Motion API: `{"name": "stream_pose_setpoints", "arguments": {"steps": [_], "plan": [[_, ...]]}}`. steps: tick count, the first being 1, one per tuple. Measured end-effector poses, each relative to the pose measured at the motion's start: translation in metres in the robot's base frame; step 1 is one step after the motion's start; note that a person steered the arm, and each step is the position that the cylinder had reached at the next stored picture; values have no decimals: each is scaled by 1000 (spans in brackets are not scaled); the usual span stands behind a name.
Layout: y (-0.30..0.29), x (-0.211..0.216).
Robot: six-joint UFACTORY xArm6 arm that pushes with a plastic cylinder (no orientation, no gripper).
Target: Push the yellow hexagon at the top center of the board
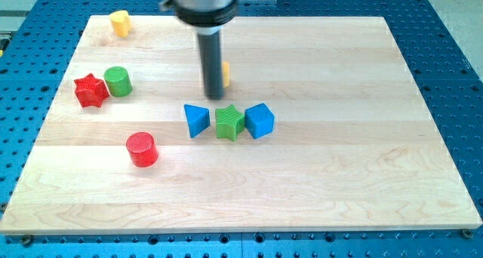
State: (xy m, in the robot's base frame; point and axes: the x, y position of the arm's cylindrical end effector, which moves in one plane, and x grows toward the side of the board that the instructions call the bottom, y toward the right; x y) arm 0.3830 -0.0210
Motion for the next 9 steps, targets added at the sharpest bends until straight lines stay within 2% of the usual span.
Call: {"name": "stream_pose_setpoints", "arguments": {"steps": [1, 2, 3, 4, 5, 6, 7, 8, 9], "plan": [[24, -50], [30, -81], [56, -25], [-16, -30], [-34, -67], [3, -97], [-6, -55], [44, -63], [47, -116]]}}
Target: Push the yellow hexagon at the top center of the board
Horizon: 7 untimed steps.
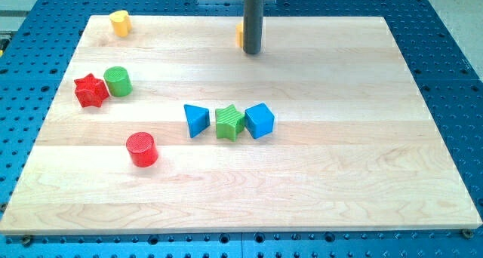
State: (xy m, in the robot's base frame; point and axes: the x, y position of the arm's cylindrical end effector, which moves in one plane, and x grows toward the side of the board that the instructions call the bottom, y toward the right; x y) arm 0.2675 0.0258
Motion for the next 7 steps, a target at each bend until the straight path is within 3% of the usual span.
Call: {"name": "stream_pose_setpoints", "arguments": {"steps": [1, 2, 4, 7], "plan": [[-12, 20], [-47, 3], [14, -17], [19, -13]]}}
